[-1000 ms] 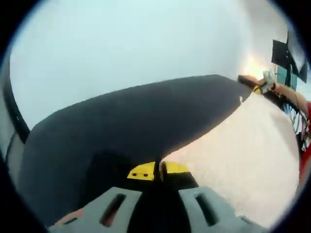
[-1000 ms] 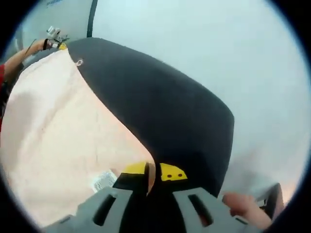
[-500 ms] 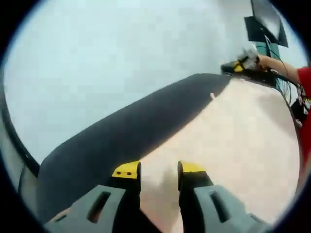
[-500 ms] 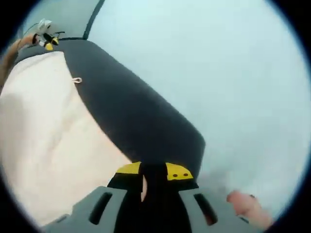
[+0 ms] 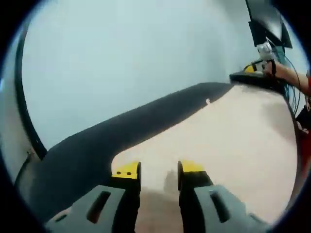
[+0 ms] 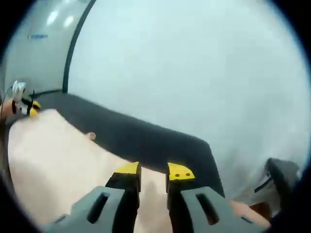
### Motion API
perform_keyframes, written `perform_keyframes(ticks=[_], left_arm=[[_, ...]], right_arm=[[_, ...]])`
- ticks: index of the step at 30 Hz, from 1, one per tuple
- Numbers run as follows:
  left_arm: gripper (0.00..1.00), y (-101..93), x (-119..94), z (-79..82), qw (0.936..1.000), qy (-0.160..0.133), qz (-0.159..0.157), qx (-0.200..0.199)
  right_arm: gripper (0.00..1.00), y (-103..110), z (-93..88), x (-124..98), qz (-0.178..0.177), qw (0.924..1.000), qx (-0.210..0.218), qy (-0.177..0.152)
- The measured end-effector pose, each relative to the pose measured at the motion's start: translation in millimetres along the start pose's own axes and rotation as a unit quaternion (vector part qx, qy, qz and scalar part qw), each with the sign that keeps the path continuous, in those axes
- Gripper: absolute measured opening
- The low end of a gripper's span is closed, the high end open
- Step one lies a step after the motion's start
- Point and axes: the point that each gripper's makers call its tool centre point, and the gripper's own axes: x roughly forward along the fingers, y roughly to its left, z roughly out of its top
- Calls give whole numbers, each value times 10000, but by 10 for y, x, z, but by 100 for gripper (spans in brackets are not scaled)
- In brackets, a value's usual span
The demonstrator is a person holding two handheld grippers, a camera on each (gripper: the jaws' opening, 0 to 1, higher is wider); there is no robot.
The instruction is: Fold the towel on the table until its edges align and the towel forms a compact rectangular stack.
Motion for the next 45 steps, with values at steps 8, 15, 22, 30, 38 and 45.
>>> perform_keyframes(ticks=[8, 15, 22, 30, 38, 45], left_arm=[[37, -241, -222, -297, 9961, 27, 491, -737], [43, -273, -292, -461, 9897, 63, 914, -1097], [51, -368, -278, -635, 9852, 151, 1131, -1277], [59, -244, -591, -453, 9924, 420, 974, -622], [39, -323, -1199, -106, 9731, 564, 526, 2170], [37, -429, -1429, -545, 9596, 950, 276, 2635]], right_arm=[[17, -107, -651, -417, -278, 9952, 926, -122], [17, 12, -1147, -500, -440, 9969, 644, -133], [13, 119, -1303, -515, -420, 9988, 183, 163], [16, -102, -936, -1014, -387, 9909, 1273, 188], [11, 209, -709, -1575, 465, 9680, -2263, 976], [9, 318, -1190, -1983, 1251, 9072, -3795, 1317]])
